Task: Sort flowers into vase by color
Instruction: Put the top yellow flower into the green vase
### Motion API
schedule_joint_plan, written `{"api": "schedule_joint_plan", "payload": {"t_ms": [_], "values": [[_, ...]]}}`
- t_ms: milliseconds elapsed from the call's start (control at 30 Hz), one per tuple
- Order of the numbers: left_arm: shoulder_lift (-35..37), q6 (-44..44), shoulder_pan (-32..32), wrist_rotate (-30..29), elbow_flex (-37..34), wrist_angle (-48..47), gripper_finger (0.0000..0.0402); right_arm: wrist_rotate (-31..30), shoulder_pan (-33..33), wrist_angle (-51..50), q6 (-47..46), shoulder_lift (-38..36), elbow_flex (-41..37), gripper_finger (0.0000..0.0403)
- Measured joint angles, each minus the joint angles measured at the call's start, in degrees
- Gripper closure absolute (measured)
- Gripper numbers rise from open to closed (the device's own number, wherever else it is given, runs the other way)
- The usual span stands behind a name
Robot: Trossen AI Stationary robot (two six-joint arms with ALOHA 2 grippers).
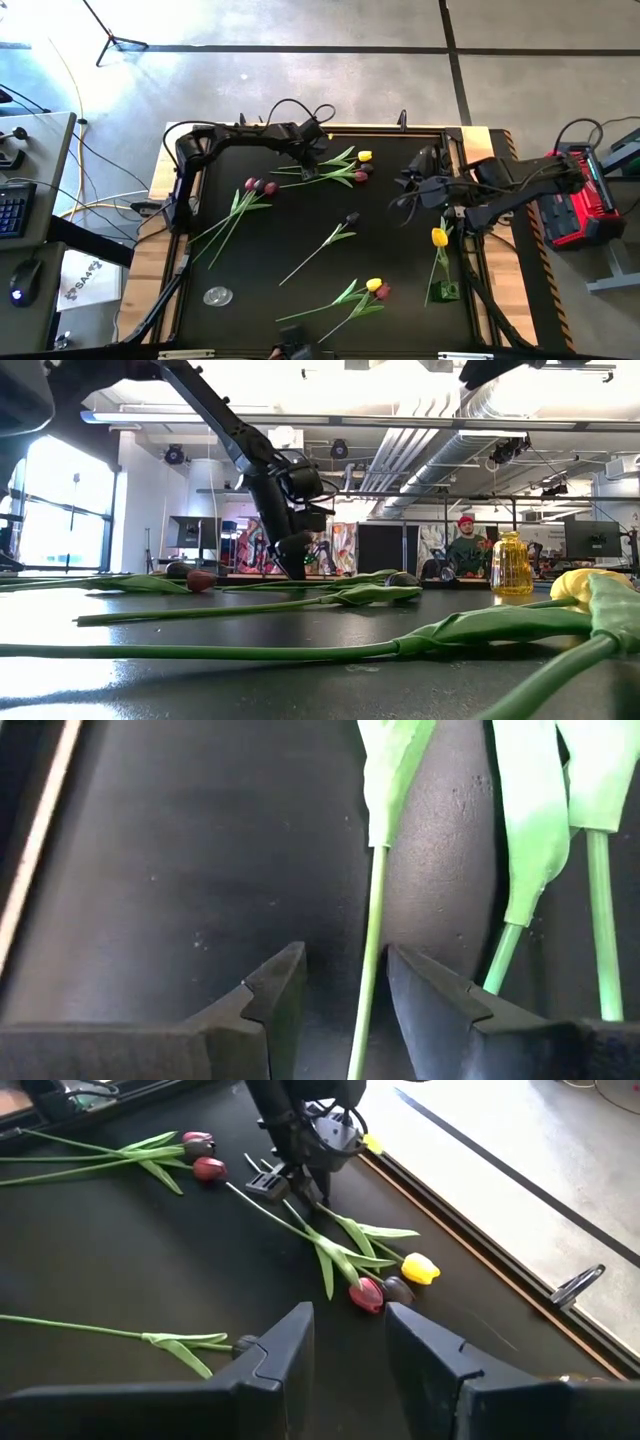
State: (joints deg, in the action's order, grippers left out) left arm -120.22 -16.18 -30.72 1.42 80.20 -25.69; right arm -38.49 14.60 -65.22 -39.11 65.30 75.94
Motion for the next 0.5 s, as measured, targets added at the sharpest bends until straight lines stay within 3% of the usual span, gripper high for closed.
{"api": "schedule_joint_plan", "payload": {"t_ms": [167,400,500], "values": [[0.0,0.5,0.0,-0.1,0.0,0.0,0.0289,0.0,0.9,-0.1,-0.1,0.0,0.0,0.029],[-0.1,1.6,0.1,-0.9,0.0,0.0,0.0387,-3.5,2.0,-1.0,-2.8,0.4,0.0,0.029],[0.0,3.6,0.0,-1.0,-0.1,0.2,0.0393,-4.0,2.1,-1.9,-4.9,1.0,0.0,0.029]]}}
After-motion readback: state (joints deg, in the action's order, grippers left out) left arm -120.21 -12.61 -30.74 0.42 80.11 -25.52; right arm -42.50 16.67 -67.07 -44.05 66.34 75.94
